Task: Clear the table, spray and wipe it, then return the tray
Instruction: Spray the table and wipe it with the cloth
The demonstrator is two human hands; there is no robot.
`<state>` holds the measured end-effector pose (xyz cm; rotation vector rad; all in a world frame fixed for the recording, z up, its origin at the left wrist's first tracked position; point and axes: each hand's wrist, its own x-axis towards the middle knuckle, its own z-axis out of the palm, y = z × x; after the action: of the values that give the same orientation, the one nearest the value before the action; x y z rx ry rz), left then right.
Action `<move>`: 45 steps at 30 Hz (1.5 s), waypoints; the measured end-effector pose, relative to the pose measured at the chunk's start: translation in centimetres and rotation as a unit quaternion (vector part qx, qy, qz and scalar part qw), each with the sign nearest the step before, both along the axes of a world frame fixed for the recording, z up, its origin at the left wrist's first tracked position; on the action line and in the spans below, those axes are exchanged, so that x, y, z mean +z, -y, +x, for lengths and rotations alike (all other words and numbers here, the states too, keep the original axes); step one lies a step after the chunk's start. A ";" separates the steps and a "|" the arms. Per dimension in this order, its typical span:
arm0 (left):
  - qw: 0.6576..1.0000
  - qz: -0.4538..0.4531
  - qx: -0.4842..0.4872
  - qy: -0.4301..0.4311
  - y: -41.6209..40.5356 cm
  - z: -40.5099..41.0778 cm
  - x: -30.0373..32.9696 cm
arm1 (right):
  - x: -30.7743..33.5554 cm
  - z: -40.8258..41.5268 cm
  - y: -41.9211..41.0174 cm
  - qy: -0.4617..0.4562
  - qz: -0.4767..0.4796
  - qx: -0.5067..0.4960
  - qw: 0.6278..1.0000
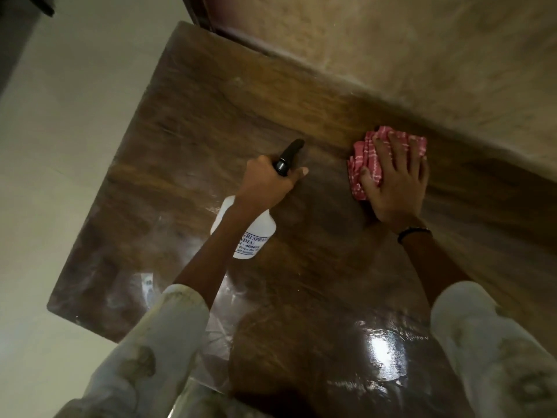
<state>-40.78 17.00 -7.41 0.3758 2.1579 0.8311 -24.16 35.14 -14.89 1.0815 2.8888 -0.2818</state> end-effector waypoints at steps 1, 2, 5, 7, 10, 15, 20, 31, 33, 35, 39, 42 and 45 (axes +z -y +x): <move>1.000 -0.014 -0.004 -0.010 0.0 -0.6 -0.1 | 0.0 -0.4 0.0 0.001 0.001 -0.004 1.000; 0.999 -0.030 -0.009 -0.018 0.0 -1.1 -0.2 | -0.1 -0.6 0.0 0.004 0.002 -0.008 1.000; 0.998 -0.050 -0.019 -0.023 0.0 -2.4 -0.5 | -0.3 -1.5 -0.1 0.009 0.008 -0.017 1.000; 0.999 -0.046 -0.021 -0.014 0.1 -3.2 -0.7 | -0.4 -2.5 -0.1 0.007 0.012 -0.018 1.000; 0.998 -0.050 -0.033 -0.007 0.3 -4.0 -0.9 | -0.3 -5.0 -0.2 0.001 0.007 -0.019 1.000; 0.997 -0.056 -0.047 -0.030 1.5 -5.4 -1.1 | -0.4 -11.5 0.9 0.005 -0.005 -0.033 0.999; 0.999 -0.034 -0.036 -0.006 2.9 -7.0 -0.8 | 0.0 -14.3 6.6 0.004 -0.029 0.094 0.995; 0.999 -0.037 -0.022 0.007 3.6 -6.7 -0.7 | -0.1 -11.0 3.0 0.005 0.002 -0.005 1.000; 0.999 -0.031 -0.021 0.009 3.6 -6.9 -0.7 | -0.2 -14.1 3.5 -0.003 -0.006 -0.024 1.000; 1.000 -0.015 -0.016 0.012 3.6 -7.0 -0.4 | -0.1 -17.0 5.0 0.004 -0.021 -0.002 1.000; 1.000 0.002 -0.006 -0.005 4.2 -8.0 -0.4 | 0.4 -17.3 8.7 0.017 -0.034 0.116 0.993; 1.000 -0.020 -0.012 -0.009 5.1 -9.4 -0.6 | 0.2 -14.4 9.6 0.016 -0.028 0.149 0.988; 0.999 -0.041 0.011 -0.011 5.7 -11.0 -0.9 | 0.1 -13.9 9.7 0.019 -0.026 0.145 0.989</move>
<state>-51.81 11.28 -8.29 0.3199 2.2130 0.7506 -38.03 25.47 -14.83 0.6376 2.9319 -0.3150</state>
